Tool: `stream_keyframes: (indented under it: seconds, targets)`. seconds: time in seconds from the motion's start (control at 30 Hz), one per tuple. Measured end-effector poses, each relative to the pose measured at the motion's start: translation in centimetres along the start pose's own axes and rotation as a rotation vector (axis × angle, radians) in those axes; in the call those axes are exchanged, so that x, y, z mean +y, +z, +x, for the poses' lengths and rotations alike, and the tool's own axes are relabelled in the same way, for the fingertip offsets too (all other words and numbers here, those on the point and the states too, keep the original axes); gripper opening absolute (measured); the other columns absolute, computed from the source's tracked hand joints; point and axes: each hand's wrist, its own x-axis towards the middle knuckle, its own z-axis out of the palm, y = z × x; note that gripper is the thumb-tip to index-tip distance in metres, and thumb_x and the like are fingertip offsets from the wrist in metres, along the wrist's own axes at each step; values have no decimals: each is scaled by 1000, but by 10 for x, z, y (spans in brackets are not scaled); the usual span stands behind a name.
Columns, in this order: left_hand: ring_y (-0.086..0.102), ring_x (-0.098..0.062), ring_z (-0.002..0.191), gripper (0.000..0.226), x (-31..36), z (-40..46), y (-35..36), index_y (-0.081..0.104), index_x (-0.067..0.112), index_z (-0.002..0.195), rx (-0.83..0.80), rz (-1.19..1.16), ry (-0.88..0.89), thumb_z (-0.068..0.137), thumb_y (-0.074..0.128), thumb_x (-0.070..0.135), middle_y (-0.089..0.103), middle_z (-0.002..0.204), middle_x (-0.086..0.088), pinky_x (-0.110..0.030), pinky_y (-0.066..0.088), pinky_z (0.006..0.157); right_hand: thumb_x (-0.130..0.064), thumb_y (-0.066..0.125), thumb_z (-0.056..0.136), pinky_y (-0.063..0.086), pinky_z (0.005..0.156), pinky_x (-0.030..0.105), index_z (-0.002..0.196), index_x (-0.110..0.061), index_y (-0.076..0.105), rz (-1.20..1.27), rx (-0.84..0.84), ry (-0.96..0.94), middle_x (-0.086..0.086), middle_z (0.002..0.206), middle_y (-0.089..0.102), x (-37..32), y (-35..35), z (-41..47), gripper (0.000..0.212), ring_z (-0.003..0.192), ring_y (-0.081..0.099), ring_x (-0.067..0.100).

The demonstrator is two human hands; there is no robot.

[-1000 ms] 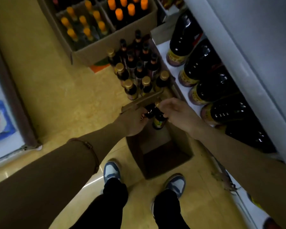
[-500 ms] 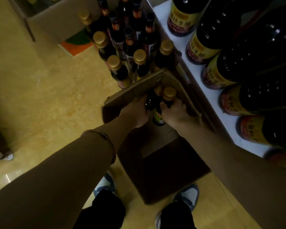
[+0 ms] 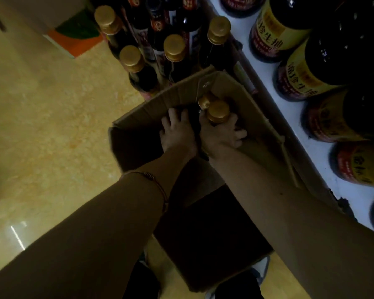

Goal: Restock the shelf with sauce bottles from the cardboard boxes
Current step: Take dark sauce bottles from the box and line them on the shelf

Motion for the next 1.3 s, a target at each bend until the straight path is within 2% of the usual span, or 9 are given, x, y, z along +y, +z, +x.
stream_keyframes:
  seconds: [0.13, 0.23, 0.4, 0.5, 0.67, 0.77, 1.0, 1.1, 1.3]
  targets:
    - [27, -30, 133, 54, -4, -2, 17, 27, 13, 139, 121, -160, 16, 94, 54, 19, 19, 148, -11, -43, 42, 101, -49, 70, 82, 39, 106, 46, 135, -25, 39, 83, -19, -130, 11, 145, 32, 25, 3, -6, 66, 131, 37, 34]
    - [42, -27, 127, 65, -11, -6, 22, 26, 11, 142, 127, -300, 123, 88, 63, 19, 28, 147, -8, -35, 45, 90, -49, 72, 80, 43, 103, 44, 129, -25, 46, 101, -32, -190, 4, 138, 45, 39, -5, -5, 61, 127, 45, 28]
    - [15, -39, 141, 86, -5, 8, 6, 14, 23, 151, -116, 98, 152, 84, 68, 24, 2, 157, -13, -51, 36, 106, -41, 76, 80, 40, 99, 33, 132, -25, 50, 26, -111, -242, 1, 137, 52, 47, -28, 2, 61, 127, 48, 22]
    - [12, -40, 142, 92, -9, -2, -3, 19, 30, 151, -229, 101, 146, 79, 76, 27, -4, 157, -15, -51, 34, 109, -28, 79, 79, 41, 100, 29, 131, -19, 59, -3, -111, -237, 5, 133, 59, 54, -41, -10, 56, 125, 53, 21]
    - [35, -34, 136, 85, -27, -39, -27, 38, 18, 144, -264, -2, 235, 71, 78, 5, 32, 151, -12, -41, 32, 112, -30, 78, 80, 39, 88, 21, 125, -19, 63, -76, -186, -198, 5, 125, 65, 43, -75, -39, 49, 120, 56, 21]
    - [42, -31, 132, 79, -21, -65, -59, 47, 15, 138, -231, -80, 260, 68, 82, 6, 47, 142, -11, -37, 32, 111, -30, 79, 79, 39, 84, 23, 118, -21, 66, -100, -219, -248, -1, 113, 66, 26, -97, -69, 42, 110, 58, 15]
    - [43, -28, 127, 83, 8, -140, -166, 41, 17, 140, -137, -127, 358, 69, 83, 23, 45, 138, -6, -32, 36, 98, -29, 79, 79, 42, 77, 22, 112, -15, 70, -172, -232, -435, 3, 108, 69, -41, -165, -159, 37, 108, 61, 18]
    - [39, -30, 128, 81, 28, -182, -226, 37, 21, 143, -126, -108, 450, 74, 79, 26, 34, 142, -8, -37, 37, 101, -32, 80, 77, 53, 85, 37, 110, -8, 70, -185, -202, -502, 12, 113, 69, -81, -203, -211, 42, 106, 63, 26]
    - [45, -22, 117, 61, 42, -269, -358, 41, 40, 105, -151, -361, 497, 65, 86, 28, 44, 122, -3, -37, 41, 97, -36, 78, 76, 51, 70, 34, 64, -23, 56, -280, -166, -662, 4, 79, 66, -164, -289, -332, 28, 82, 63, 20]
